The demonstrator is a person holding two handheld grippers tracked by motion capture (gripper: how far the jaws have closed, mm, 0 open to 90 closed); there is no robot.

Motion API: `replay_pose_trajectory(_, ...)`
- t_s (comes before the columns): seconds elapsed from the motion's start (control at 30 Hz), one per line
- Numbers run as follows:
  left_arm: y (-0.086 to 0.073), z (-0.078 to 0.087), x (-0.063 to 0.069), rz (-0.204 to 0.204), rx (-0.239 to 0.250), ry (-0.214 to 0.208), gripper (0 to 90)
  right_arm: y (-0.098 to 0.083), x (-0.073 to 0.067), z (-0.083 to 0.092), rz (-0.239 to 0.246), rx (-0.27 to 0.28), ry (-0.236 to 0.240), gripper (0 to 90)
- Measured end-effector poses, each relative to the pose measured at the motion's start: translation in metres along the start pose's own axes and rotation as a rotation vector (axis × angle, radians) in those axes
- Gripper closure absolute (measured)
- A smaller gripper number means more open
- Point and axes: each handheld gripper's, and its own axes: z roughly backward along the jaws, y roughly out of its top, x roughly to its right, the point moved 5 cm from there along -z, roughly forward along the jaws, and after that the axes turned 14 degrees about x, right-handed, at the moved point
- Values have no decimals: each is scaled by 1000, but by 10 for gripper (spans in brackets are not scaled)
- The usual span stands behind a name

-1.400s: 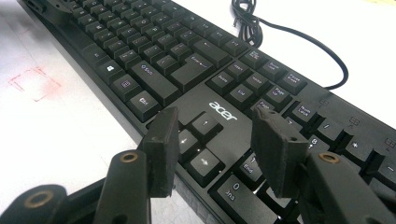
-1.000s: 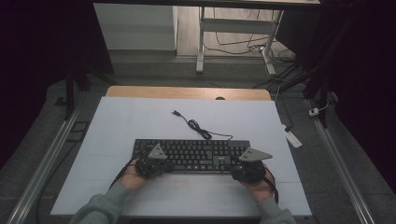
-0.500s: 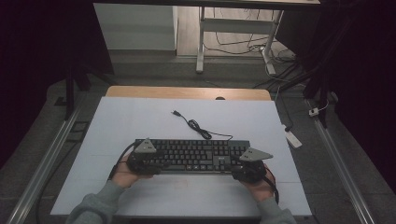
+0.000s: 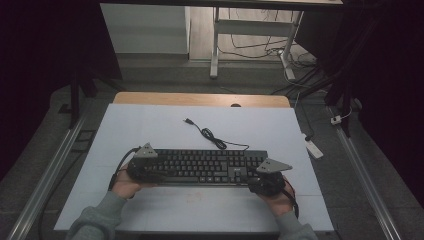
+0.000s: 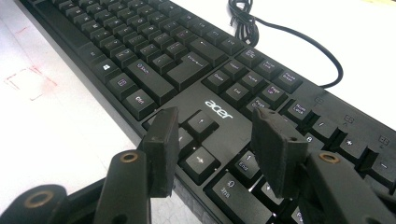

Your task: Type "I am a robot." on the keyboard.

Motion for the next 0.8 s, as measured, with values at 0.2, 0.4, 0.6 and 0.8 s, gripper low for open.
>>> replay_pose_trajectory(0.2,0,0,-1,-5,-1,8,355,0,0,0,1,-2,-1,519)
replay_pose_trajectory(0.4,0,0,-3,-1,-3,21,355,0,0,0,3,-5,-3,519)
replay_pose_trajectory(0.6,0,-3,-8,4,-11,44,359,-1,0,-1,4,-7,-3,519)
replay_pose_trajectory(0.8,1,-10,-14,5,-19,75,371,-1,-1,-2,7,-7,-1,519)
